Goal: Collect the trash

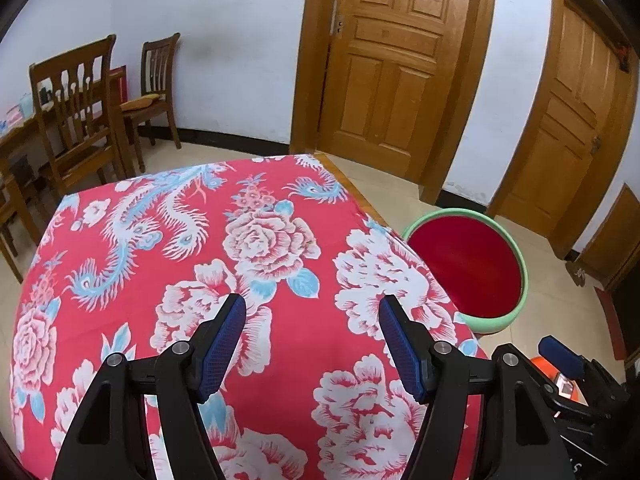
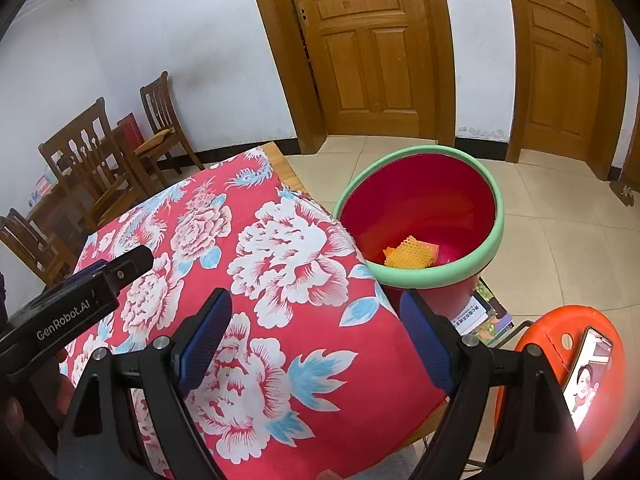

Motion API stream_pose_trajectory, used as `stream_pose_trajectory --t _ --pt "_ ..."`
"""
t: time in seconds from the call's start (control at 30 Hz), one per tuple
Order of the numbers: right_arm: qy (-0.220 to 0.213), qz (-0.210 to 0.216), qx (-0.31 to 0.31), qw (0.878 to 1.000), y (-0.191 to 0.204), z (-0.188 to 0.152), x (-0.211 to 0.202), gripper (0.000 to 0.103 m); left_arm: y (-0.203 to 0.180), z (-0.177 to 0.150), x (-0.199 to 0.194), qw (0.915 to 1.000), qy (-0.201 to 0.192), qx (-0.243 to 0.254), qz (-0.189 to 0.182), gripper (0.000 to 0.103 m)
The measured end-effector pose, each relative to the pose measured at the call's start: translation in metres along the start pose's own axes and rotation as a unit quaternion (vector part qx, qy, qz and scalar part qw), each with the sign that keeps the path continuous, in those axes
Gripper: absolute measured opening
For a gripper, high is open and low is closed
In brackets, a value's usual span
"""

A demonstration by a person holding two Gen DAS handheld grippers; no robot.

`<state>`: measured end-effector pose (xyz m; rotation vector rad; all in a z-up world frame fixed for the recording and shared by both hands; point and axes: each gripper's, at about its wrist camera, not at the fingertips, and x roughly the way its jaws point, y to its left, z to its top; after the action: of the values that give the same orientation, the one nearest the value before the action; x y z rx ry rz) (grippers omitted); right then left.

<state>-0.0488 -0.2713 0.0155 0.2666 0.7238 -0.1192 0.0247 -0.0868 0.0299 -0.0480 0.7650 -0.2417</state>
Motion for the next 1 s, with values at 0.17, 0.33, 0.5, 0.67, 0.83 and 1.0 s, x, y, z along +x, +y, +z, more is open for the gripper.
stream_pose_trajectory --t 0.17,0.33,0.5,0.67,0.83,1.0 --pt "0.002 0.001 -0.001 1.000 0.0011 -0.0009 0.0021 0.085 0.0029 0.0003 0.0004 1.0000 0.000 -0.004 0.002 0.070" --pt "0.002 0.001 -0.001 1.000 0.0015 -0.0012 0.0024 0.086 0.0034 -0.0002 0.0003 1.0000 -0.002 -0.003 0.004 0.070" --pt "0.002 0.001 -0.001 1.000 0.0016 -0.0015 0.0025 0.085 0.0032 0.0001 0.0007 1.0000 -0.001 -0.003 0.005 0.070" --pt "0.002 0.001 -0.001 1.000 0.0016 -0.0010 0.0025 0.085 0.0035 0.0001 0.0009 1.0000 -0.001 -0.004 0.005 0.070" --pt "0.002 0.001 -0.001 1.000 0.0017 -0.0012 0.0025 0.086 0.0037 0.0003 0.0010 1.0000 0.000 -0.004 0.005 0.070" --pt "0.002 0.001 -0.001 1.000 0.0018 -0.0013 0.0024 0.085 0.0041 -0.0002 0.0009 1.0000 -0.001 -0.004 0.005 0.070"
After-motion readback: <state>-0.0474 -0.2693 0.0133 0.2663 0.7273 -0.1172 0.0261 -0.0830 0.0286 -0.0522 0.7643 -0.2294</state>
